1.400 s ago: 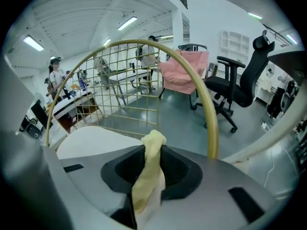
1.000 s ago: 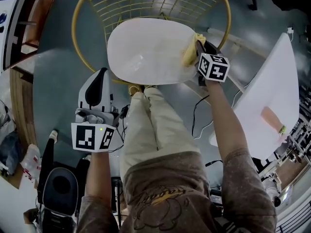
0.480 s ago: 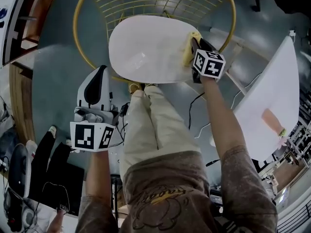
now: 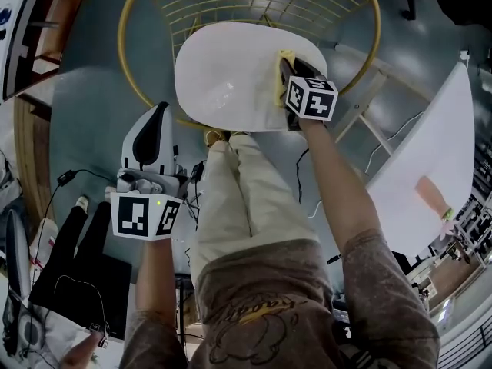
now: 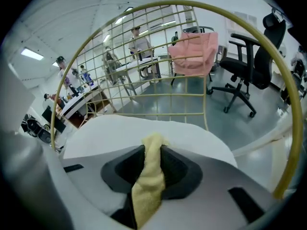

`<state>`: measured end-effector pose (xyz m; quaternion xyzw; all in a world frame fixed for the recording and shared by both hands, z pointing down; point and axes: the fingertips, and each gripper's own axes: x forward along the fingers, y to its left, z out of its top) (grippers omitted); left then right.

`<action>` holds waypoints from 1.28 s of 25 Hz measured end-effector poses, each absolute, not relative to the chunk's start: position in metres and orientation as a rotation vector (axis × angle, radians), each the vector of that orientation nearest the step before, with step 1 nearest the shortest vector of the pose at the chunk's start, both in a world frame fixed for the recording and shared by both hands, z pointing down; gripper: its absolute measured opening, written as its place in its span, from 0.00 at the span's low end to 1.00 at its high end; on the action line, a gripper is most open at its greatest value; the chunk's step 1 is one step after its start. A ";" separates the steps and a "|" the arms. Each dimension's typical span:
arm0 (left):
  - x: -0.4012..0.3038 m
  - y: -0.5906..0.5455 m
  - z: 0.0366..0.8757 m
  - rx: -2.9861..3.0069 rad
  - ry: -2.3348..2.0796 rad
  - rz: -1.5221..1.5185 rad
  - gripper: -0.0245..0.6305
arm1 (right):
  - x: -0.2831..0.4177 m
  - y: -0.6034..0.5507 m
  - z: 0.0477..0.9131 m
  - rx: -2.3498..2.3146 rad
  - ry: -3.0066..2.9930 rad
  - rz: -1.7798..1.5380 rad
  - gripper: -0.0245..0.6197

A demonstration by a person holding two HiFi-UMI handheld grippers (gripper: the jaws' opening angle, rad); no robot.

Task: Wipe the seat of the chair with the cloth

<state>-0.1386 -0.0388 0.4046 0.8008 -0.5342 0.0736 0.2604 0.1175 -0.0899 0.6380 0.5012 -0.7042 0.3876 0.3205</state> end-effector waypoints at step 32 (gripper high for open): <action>-0.182 -0.022 0.409 2.095 -1.533 0.196 0.04 | -0.099 -0.062 0.622 0.919 -2.110 1.141 0.21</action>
